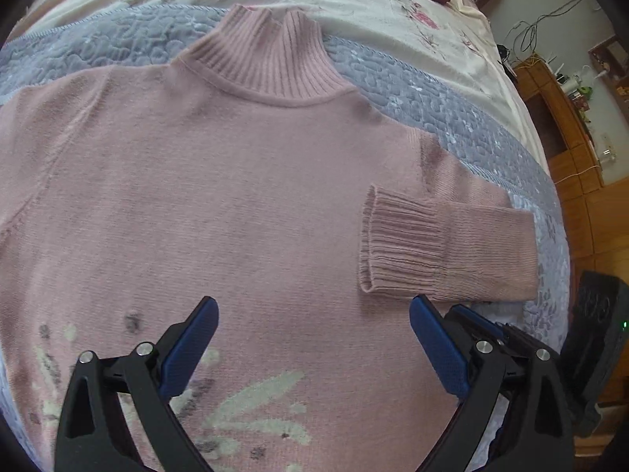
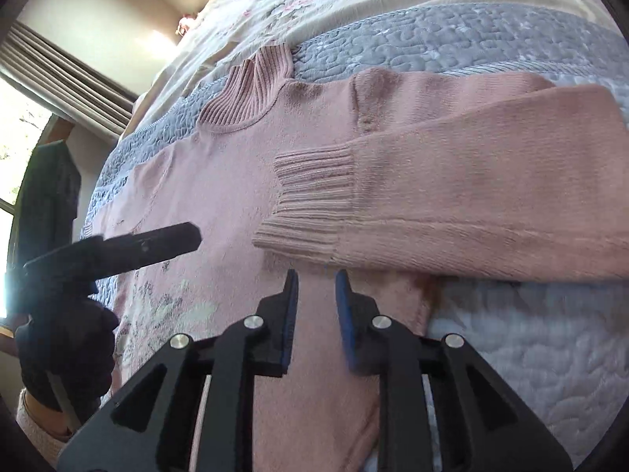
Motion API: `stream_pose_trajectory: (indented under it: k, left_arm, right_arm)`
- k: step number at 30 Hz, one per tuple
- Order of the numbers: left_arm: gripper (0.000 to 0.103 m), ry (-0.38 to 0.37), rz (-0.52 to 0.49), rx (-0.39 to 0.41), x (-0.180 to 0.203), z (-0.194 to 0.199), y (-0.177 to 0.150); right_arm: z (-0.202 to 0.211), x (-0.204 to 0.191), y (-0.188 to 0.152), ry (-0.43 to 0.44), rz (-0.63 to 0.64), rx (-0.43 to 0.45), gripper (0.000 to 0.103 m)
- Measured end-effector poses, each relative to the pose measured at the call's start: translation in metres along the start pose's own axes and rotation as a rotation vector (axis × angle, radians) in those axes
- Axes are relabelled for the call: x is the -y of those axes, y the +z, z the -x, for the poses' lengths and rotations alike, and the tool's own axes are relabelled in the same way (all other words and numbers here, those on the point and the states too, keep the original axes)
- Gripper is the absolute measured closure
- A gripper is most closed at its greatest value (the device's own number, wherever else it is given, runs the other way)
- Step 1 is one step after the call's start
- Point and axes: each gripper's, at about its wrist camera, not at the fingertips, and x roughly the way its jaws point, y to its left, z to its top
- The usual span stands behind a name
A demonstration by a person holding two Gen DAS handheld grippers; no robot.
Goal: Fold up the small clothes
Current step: 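Fold the held sleeve across the sweater body with the right gripper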
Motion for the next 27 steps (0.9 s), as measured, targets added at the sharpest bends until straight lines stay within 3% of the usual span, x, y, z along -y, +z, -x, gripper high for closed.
stream_pose_trajectory:
  k: [5,8,9,12,14,16,17,22,27]
  left_arm:
    - [0.006,-0.032,0.044,-0.087,0.017,-0.038,0.008]
    - [0.007,-0.045,0.067,-0.083,0.023,-0.048,0.011]
    - [0.012,-0.056,0.062,-0.081,0.028,-0.048,0.012]
    - [0.047,-0.107,0.068,-0.116,0.038,-0.056,0.014]
    - [0.063,-0.137,0.092,-0.14,0.041,-0.061,0.015]
    - [0.09,-0.168,0.114,-0.149,0.04,-0.063,0.014]
    - [0.094,-0.185,0.128,-0.141,0.039,-0.06,0.014]
    - [0.096,-0.203,0.13,-0.025,0.03,-0.025,0.013]
    - [0.097,-0.103,0.098,0.107,0.001,0.021,0.025]
  right_arm:
    - [0.041,0.033,-0.02,-0.038,-0.043,0.054,0.083]
    - [0.055,0.047,-0.029,-0.065,-0.061,0.077,0.078]
    - [0.059,0.051,-0.033,-0.082,-0.062,0.084,0.077]
    - [0.066,0.06,-0.041,-0.104,-0.072,0.099,0.077]
    - [0.069,0.063,-0.043,-0.097,-0.087,0.108,0.077]
    - [0.072,0.065,-0.045,-0.094,-0.094,0.117,0.077]
    - [0.073,0.064,-0.046,-0.094,-0.096,0.12,0.077]
    - [0.072,0.065,-0.046,-0.117,-0.102,0.117,0.077]
    - [0.076,0.069,-0.038,-0.11,-0.125,0.123,0.077]
